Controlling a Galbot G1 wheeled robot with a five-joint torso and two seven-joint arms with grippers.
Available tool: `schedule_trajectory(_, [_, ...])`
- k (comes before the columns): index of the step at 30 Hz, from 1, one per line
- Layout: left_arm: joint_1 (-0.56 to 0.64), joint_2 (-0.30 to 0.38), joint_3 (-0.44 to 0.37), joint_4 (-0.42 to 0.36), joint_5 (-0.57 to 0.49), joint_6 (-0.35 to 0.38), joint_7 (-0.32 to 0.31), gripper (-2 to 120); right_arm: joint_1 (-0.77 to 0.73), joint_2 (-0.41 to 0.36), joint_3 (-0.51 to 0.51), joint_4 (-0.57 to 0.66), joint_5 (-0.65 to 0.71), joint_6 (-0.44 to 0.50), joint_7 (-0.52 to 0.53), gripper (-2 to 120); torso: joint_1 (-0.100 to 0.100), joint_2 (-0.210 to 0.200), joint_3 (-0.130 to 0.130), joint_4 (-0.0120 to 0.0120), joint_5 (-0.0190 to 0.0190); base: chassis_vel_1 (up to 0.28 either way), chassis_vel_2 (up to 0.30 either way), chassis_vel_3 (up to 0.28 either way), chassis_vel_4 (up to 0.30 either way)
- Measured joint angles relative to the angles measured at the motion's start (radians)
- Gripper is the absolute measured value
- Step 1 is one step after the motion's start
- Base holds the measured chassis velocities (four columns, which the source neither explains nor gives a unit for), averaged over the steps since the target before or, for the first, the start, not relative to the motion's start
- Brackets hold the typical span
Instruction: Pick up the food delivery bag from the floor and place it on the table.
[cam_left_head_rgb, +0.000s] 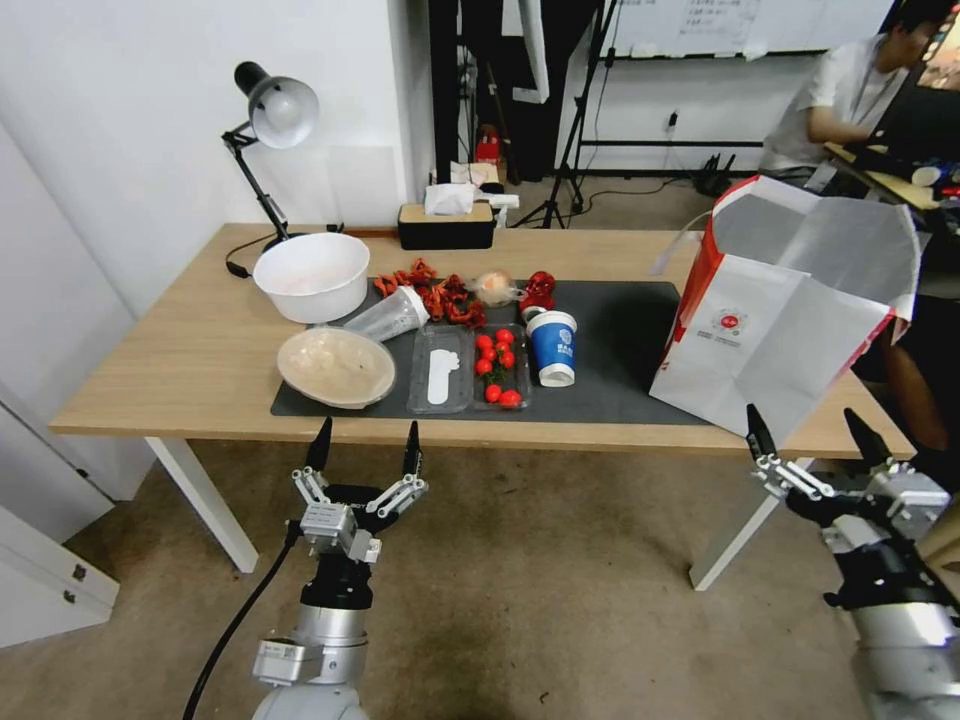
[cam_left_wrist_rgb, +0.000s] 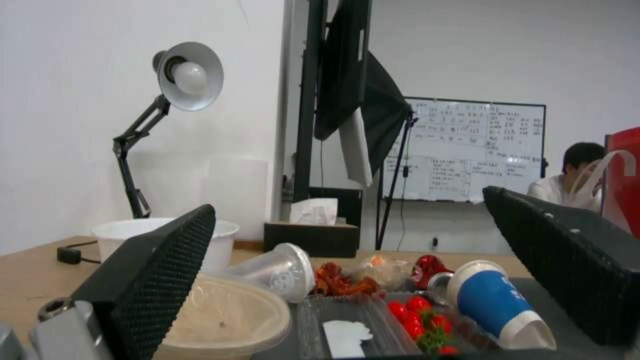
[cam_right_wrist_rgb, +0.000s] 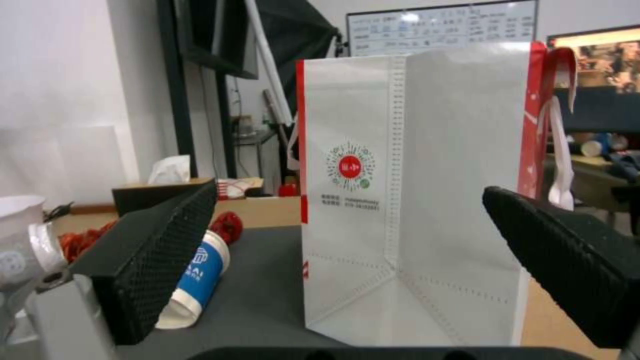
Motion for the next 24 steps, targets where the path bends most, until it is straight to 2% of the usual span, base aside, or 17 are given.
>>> schedule_trajectory(9, [0.013,-0.016,0.001,0.009,0.029,-0.019,0.002,100,-0.006,0.115,-0.106,0.007,-0.114,0.013,0.051,100,0.0,0.0,0.0,-0.0001,-0.0001,0.0,0.0,0.0,0.0])
schedule_trajectory(24, [0.014,-0.028,0.003,0.014,0.047,-0.021,0.007,100,-0.019,0.13,-0.155,-0.026,-0.237,0.024,0.05,100,0.0,0.0,0.0,0.0,0.0001,0.0,0.0,0.0,0.0])
